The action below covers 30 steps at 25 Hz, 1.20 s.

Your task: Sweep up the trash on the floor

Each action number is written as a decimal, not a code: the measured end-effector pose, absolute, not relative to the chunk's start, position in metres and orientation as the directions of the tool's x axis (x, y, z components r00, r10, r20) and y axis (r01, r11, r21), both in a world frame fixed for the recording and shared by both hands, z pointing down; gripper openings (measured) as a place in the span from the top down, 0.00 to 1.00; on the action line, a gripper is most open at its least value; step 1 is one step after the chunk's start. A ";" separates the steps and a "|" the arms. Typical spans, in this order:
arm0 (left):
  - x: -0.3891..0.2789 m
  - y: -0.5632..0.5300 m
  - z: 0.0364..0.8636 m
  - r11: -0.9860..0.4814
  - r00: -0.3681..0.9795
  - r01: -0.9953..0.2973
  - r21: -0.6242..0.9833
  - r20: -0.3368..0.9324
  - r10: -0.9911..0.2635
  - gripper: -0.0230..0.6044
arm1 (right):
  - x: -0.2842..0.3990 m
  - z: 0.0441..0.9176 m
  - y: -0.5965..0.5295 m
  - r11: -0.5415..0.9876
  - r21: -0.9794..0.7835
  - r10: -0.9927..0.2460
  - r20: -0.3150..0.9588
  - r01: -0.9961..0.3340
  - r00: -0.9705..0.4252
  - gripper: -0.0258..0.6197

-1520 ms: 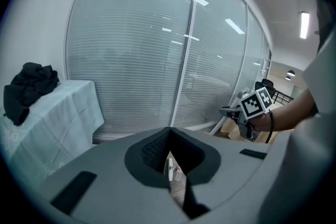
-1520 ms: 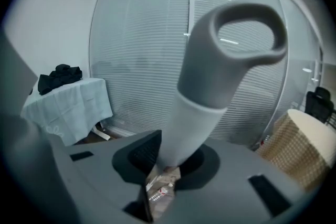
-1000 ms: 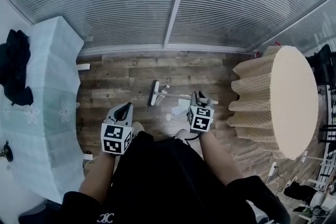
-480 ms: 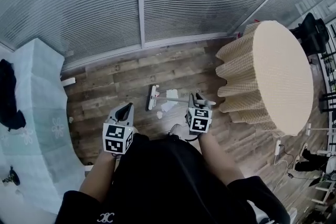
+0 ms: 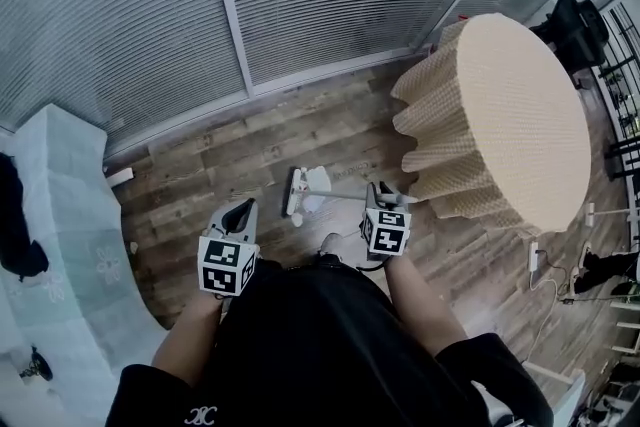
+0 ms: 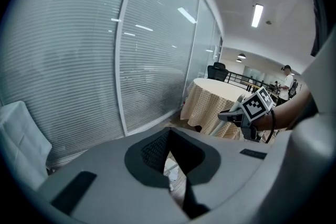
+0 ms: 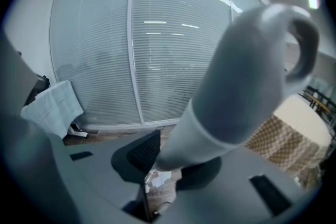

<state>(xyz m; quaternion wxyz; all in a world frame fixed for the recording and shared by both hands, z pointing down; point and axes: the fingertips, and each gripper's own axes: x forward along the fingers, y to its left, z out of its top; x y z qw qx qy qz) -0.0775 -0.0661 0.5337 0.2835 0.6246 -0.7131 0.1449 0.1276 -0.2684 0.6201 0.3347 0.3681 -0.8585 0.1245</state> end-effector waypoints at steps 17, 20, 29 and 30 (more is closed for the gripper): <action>-0.082 -0.074 0.516 0.168 -0.069 -0.977 0.135 0.543 -0.837 0.97 | 0.010 0.575 -0.215 0.852 0.009 -0.422 0.605 -0.523 -0.675 0.83; -0.086 -0.074 0.506 0.179 -0.083 -0.975 0.134 0.526 -0.846 0.97 | -0.018 0.539 -0.205 0.879 -0.028 -0.387 0.539 -0.475 -0.748 0.84; -0.101 -0.101 0.451 0.165 -0.113 -0.982 0.091 0.419 -0.901 0.97 | -0.041 0.390 -0.196 0.940 -0.037 -0.318 0.272 -0.340 -0.908 0.84; -0.101 -0.107 0.443 0.160 -0.108 -0.982 0.098 0.405 -0.908 0.97 | -0.040 0.374 -0.198 0.941 -0.043 -0.315 0.244 -0.334 -0.917 0.84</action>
